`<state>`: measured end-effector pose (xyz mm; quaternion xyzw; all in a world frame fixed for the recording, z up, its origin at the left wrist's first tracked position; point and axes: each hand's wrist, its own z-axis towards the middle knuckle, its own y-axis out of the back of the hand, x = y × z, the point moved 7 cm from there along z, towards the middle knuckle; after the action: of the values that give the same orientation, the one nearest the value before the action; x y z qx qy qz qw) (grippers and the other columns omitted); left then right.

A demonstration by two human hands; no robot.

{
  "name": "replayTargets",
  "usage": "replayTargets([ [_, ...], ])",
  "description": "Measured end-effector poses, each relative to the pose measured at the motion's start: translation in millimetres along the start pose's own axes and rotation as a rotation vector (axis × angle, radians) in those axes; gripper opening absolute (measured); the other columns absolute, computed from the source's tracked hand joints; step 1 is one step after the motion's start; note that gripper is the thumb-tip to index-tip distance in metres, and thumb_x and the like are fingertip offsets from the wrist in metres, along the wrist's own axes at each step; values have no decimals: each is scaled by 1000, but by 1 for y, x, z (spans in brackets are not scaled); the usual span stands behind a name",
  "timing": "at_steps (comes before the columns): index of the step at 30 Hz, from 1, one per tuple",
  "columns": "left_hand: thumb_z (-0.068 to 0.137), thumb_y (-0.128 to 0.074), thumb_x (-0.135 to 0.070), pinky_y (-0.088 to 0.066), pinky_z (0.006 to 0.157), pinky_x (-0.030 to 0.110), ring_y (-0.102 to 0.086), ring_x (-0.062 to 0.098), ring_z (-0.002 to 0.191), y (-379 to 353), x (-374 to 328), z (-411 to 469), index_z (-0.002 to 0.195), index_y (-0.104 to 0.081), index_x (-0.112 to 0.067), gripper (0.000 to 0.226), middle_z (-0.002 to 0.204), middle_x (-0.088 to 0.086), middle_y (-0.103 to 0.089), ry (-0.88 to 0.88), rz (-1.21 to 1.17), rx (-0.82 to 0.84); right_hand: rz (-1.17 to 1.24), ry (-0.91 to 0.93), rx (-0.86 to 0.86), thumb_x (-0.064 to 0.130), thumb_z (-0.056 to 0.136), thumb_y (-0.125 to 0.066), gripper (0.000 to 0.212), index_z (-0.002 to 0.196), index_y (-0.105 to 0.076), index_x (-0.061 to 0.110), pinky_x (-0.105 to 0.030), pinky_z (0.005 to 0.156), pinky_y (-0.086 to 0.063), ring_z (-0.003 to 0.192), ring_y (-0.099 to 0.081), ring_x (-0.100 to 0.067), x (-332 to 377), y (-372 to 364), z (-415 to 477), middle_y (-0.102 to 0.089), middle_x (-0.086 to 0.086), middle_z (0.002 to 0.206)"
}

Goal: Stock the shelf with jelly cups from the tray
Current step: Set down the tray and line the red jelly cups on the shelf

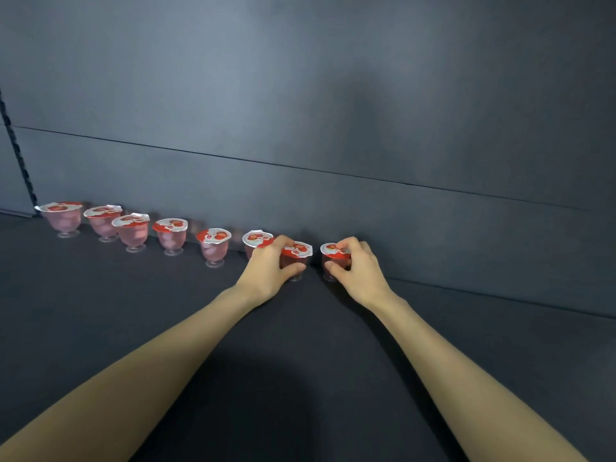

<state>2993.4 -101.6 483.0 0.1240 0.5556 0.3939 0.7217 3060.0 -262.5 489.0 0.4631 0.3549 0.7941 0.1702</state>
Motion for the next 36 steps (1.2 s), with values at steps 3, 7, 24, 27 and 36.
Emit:
replayTargets([
  [3,84,-70,-23,-48,87,28,-62,19,94,-1,1,1,118,-51,-11,41,104,4,-65,2,1,36,-33,-9,12,29,88,-64,34,117,-49,20,-36,94,-45,107,-53,-24,2,1,-1,-46,-4,120],
  [7,86,-67,-23,-49,86,30,-61,19,86,-1,-1,3,119,-47,-12,40,99,5,-64,8,56,80,-117,-33,23,32,88,-63,34,117,-47,22,-40,92,-45,107,-54,-27,5,3,-4,-48,-4,122],
  [24,88,-59,-32,-44,90,38,-54,30,110,74,-52,-67,127,-52,-13,45,120,11,-60,-145,477,129,-356,7,3,24,87,-63,37,122,-53,16,-40,97,-43,118,-45,-28,80,45,-69,-39,-6,133],
  [27,87,-59,-33,-45,90,41,-53,32,110,104,-61,-107,121,-54,-14,39,117,11,-60,-221,487,97,-366,15,-54,24,87,-63,37,122,-54,16,-39,95,-43,119,-45,-29,111,49,-113,-40,-6,132],
  [36,91,-55,-39,-34,98,40,-42,28,123,176,-57,-253,137,-41,-16,54,134,8,-48,-360,558,96,-359,6,-89,24,91,-59,44,133,-46,15,-41,98,-41,127,-38,-26,200,18,-257,-38,-3,140],
])
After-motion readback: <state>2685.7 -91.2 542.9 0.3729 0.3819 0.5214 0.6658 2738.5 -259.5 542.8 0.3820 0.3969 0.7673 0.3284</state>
